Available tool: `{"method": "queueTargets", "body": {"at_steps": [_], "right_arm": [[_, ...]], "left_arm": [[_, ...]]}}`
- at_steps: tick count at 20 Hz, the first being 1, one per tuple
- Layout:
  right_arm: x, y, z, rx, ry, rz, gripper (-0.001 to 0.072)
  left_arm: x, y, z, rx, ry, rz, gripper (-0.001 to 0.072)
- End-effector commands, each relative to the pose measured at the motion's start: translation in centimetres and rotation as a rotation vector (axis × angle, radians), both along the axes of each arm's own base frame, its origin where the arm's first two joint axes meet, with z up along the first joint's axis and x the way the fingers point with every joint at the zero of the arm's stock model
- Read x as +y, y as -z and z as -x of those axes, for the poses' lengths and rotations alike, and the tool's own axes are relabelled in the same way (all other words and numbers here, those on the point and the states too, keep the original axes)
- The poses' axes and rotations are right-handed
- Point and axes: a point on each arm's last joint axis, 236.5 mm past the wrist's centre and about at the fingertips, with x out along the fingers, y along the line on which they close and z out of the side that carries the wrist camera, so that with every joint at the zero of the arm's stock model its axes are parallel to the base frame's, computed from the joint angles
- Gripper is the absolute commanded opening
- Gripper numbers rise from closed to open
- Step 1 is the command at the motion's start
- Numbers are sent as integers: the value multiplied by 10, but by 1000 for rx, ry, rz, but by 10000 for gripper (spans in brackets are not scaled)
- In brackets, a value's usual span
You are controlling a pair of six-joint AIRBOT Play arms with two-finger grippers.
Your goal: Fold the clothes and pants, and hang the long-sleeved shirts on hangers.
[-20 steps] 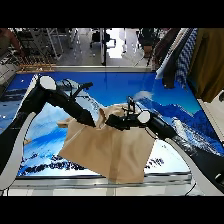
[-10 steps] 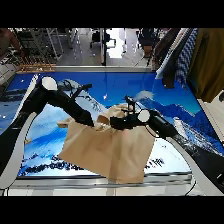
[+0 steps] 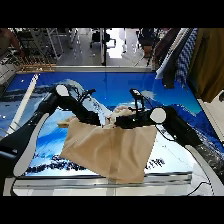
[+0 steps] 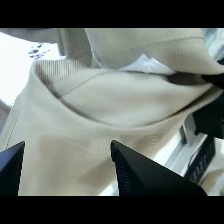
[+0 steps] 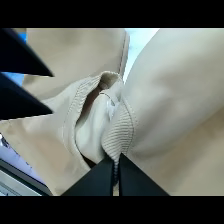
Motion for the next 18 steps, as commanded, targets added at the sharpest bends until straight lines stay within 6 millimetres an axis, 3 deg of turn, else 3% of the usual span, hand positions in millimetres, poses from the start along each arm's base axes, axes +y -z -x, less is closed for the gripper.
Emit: {"method": "queueTargets", "body": {"at_steps": [1, 5, 8, 9, 11, 12, 13, 15, 17, 18], "right_arm": [[-7, -7, 14, -6, -44, 36, 19], [-19, -6, 43, -6, -162, 153, 19], [-33, -27, 53, -76, -174, 209, 19], [-48, -33, 57, -83, -152, 249, 19], [-106, -28, 63, -57, -48, 448, 19], [-134, -21, 69, -27, 8, 544, 19], [-149, -10, 78, 12, 29, 599, 19], [-154, 28, 103, 108, -1, 619, 19], [-163, 74, 121, 198, 46, 636, 19], [-165, 91, 125, 215, 64, 635, 19]], "left_arm": [[-32, 8, -3, 1, 56, 163, 606], [-28, 7, -12, -57, 71, 183, 606], [-25, -6, -7, -92, 111, 194, 604], [-25, -8, -5, -94, 113, 190, 591], [-13, 1, -8, -60, 62, 100, 545], [0, 12, -9, -37, 27, 20, 504], [12, 22, -9, -20, 7, -50, 499], [22, 32, -2, 9, 23, -119, 509], [17, 35, 13, 58, 69, -120, 584], [12, 36, 22, 82, 102, -113, 584]]}}
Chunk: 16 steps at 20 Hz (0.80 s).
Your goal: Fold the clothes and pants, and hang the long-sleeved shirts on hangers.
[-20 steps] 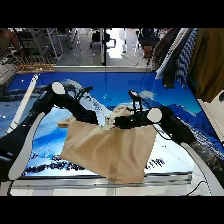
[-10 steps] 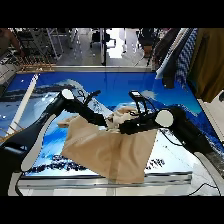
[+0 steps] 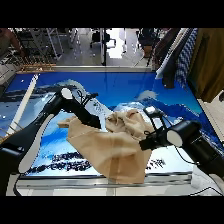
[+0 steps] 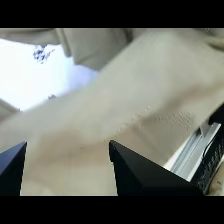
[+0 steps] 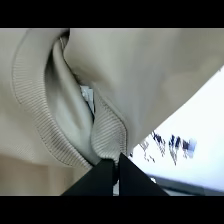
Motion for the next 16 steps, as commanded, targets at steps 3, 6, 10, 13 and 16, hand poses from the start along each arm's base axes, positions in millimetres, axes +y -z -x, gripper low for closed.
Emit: {"method": "queueTargets", "body": {"at_steps": [3, 6, 10, 13, 16], "right_arm": [[-21, 70, 24, 56, 165, 38, 20], [-10, 66, 5, -24, 178, -18, 20], [3, 65, 2, -31, 199, -80, 20], [18, 61, -8, -67, 205, -152, 20], [31, 55, -16, -96, 214, -217, 20]], "left_arm": [[-21, 2, 45, 105, 165, 35, 585], [-34, 9, 40, 16, 199, 31, 585], [-15, 36, 2, -155, 179, -99, 664], [-10, 50, 3, -185, 262, -128, 666], [-19, 69, 12, -161, 311, -130, 665]]}}
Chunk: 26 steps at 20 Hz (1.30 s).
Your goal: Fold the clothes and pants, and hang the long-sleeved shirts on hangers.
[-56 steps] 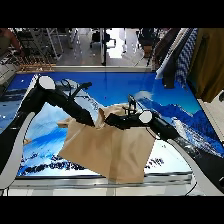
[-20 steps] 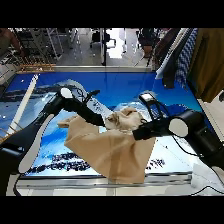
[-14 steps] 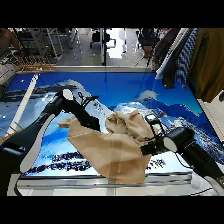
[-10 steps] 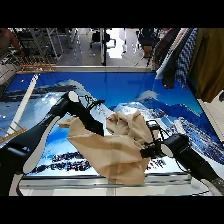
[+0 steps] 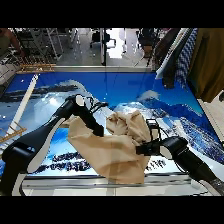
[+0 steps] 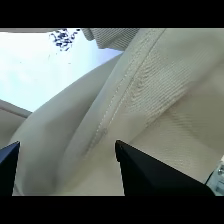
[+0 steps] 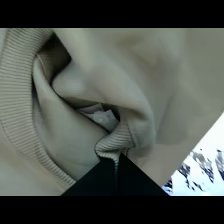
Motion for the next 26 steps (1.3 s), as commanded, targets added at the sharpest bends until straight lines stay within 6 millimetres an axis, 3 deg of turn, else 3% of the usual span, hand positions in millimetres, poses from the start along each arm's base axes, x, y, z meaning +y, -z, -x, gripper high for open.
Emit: {"method": "queueTargets", "body": {"at_steps": [1, 2, 3, 4, 5, 7, 9, 11, 13, 14, 15, 16, 17, 18, 19, 22, 25, 26], "right_arm": [[17, -8, -10, -43, 14, -78, 20], [18, -9, -10, -43, 16, -86, 20], [19, -9, -10, -43, 17, -88, 20], [19, -9, -12, -48, 17, -89, 20], [21, -11, -16, -69, 20, -99, 20], [28, -26, -46, -194, 96, -166, 20], [45, -67, -97, -428, 198, -339, 19], [71, -129, -141, -660, 266, -600, 19], [88, -175, -174, -763, 285, -727, 19], [96, -196, -189, -793, 276, -742, 19], [101, -219, -200, -833, 256, -750, 19], [104, -242, -207, -879, 220, -735, 19], [104, -260, -209, -919, 154, -666, 19], [102, -263, -205, -913, 86, -561, 19], [96, -251, -197, -851, 16, -432, 19], [60, -168, -160, -522, -30, -180, 18], [39, -89, -124, -299, -26, -90, 17], [40, -67, -111, -239, -21, -96, 17]], "left_arm": [[-5, 25, 6, 0, 67, -33, 650], [-10, 30, 15, 26, 88, -38, 572], [-14, 30, 27, 59, 119, -32, 405], [-14, 26, 39, 88, 173, -26, 114], [-11, 21, 46, 101, 206, -26, 10], [3, -1, 31, 58, 172, -28, 10], [25, -50, -17, -92, 69, 26, 9], [62, -136, -95, -368, -182, 110, 9], [95, -255, -149, -672, -397, 308, 9], [113, -323, -157, -809, -502, 451, 9], [129, -376, -149, -893, -557, 557, 8], [140, -413, -129, -959, -546, 612, 8], [146, -428, -107, -994, -499, 603, 8], [148, -423, -82, -983, -430, 556, 9], [144, -403, -55, -914, -360, 506, 9], [105, -296, 43, -459, -124, 411, 8], [60, -177, 107, -121, -58, 298, 12], [54, -137, 132, -9, -54, 226, 109]]}}
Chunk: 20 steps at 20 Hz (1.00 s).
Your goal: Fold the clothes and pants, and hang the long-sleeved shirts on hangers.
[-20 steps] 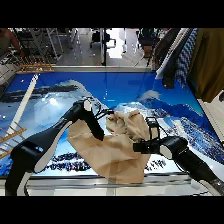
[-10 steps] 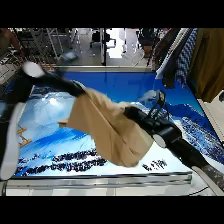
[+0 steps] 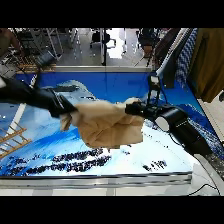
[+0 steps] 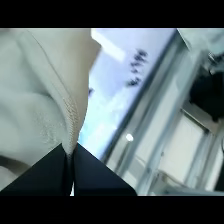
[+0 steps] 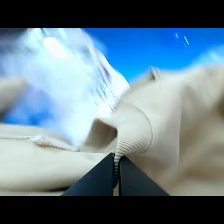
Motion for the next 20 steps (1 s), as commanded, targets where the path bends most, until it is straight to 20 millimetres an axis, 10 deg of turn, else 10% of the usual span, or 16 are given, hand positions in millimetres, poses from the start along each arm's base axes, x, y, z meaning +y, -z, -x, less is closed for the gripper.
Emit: {"method": "queueTargets", "body": {"at_steps": [1, 2, 4, 9, 13, 20], "right_arm": [[-15, 83, 57, 282, -33, 90, 17], [-13, 99, 70, 323, -56, 91, 17], [-11, 113, 84, 358, -103, 100, 17], [-1, 87, 92, 291, -188, 68, 17], [4, 75, 95, 273, -189, 31, 17], [11, 73, 98, 284, -188, -9, 18]], "left_arm": [[-17, 132, 107, 386, 132, -219, 419], [-12, 161, 126, 453, 138, -293, 566], [-3, 188, 137, 518, 145, -362, 566], [-50, 142, 18, 337, -132, -18, 567], [-92, 137, -23, 303, -73, 65, 585], [-149, 170, 1, 476, 111, 159, 636]]}}
